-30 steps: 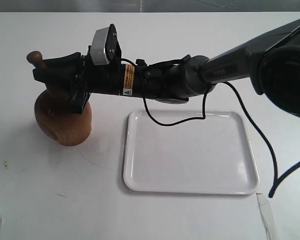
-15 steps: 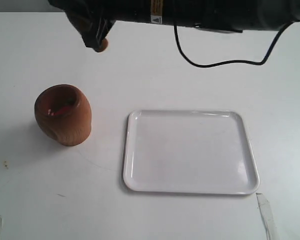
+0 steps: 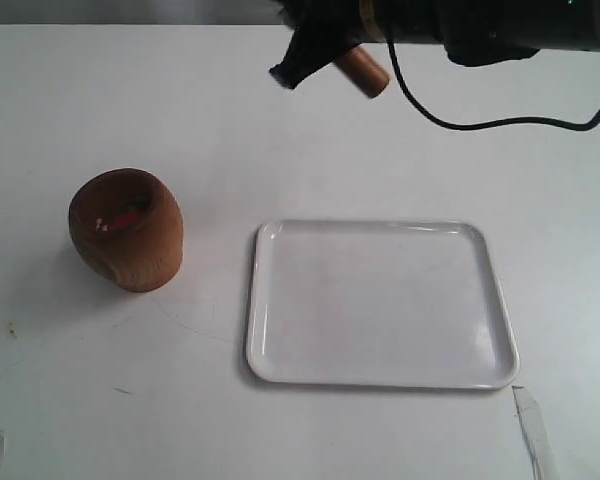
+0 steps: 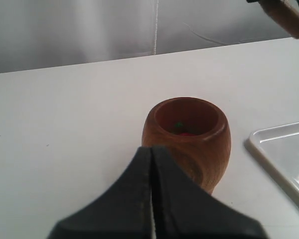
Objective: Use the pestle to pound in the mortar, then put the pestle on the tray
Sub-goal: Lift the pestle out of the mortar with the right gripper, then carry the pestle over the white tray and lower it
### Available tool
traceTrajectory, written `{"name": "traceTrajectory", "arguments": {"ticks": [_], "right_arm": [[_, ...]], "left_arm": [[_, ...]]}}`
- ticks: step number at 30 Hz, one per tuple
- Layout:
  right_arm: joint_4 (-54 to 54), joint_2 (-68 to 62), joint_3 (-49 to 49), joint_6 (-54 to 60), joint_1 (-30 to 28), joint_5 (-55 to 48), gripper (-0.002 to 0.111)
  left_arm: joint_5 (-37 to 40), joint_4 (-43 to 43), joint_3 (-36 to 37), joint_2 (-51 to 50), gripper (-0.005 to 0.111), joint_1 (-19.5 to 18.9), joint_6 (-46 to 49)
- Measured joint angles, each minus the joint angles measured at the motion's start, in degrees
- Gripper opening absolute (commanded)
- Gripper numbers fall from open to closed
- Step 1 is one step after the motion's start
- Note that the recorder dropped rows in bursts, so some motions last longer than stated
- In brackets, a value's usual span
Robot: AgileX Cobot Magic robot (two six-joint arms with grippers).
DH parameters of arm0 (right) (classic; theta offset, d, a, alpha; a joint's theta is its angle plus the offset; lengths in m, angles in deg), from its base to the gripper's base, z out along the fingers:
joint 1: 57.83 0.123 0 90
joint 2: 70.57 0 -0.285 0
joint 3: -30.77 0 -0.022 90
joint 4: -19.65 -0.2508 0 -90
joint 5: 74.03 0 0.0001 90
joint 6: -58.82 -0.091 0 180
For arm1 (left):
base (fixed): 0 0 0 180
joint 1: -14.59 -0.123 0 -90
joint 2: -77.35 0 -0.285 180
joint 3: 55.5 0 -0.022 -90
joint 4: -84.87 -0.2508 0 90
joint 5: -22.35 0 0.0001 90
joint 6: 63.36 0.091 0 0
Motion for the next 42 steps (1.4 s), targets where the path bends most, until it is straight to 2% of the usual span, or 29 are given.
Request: {"name": "traceTrajectory", "arguments": {"ticks": [2,3,4,7,8,9,10,12,14,16,22,27,32,40,42], "right_arm": [[-0.4,0.0,-1.1,3.7,0.0,-16.6,0.0],[-2.4,0.0,-1.5,6.6,0.0,-19.7,0.0],[-7.8,0.0,-1.8,15.0,0.0,-25.4,0.0],[-23.1,0.0,-1.9,33.4,0.0,-33.7,0.0],[-35.5,0.0,-1.9,45.6,-0.3,-34.6,0.0],[-43.6,0.0,-1.9,54.0,-0.4,-34.6,0.0],[-60.7,0.0,-1.9,74.7,-0.4,-34.7,0.0],[-78.5,0.0,-1.9,94.5,-0.4,-35.8,0.0],[-94.4,0.0,-2.0,110.3,-0.4,-38.1,0.0],[-104.0,0.0,-2.0,120.6,-0.4,-40.0,0.0],[-107.4,-0.9,-2.0,127.8,-0.4,-44.3,0.0],[-110.3,-4.6,-2.0,128.1,0.8,-45.4,0.0],[-111.3,-9.1,-2.0,128.1,4.6,-47.1,0.0],[-113.2,-9.7,-2.0,127.7,8.1,-45.5,0.0],[-113.3,-9.7,-2.0,126.5,8.2,-45.0,0.004]], "left_arm": [[0.0,0.0,0.0,0.0,0.0,0.0,0.0],[0.0,0.0,0.0,0.0,0.0,0.0,0.0],[0.0,0.0,0.0,0.0,0.0,0.0,0.0],[0.0,0.0,0.0,0.0,0.0,0.0,0.0],[0.0,0.0,0.0,0.0,0.0,0.0,0.0],[0.0,0.0,0.0,0.0,0.0,0.0,0.0],[0.0,0.0,0.0,0.0,0.0,0.0,0.0],[0.0,0.0,0.0,0.0,0.0,0.0,0.0],[0.0,0.0,0.0,0.0,0.0,0.0,0.0],[0.0,0.0,0.0,0.0,0.0,0.0,0.0],[0.0,0.0,0.0,0.0,0.0,0.0,0.0],[0.0,0.0,0.0,0.0,0.0,0.0,0.0],[0.0,0.0,0.0,0.0,0.0,0.0,0.0],[0.0,0.0,0.0,0.0,0.0,0.0,0.0],[0.0,0.0,0.0,0.0,0.0,0.0,0.0]]}}
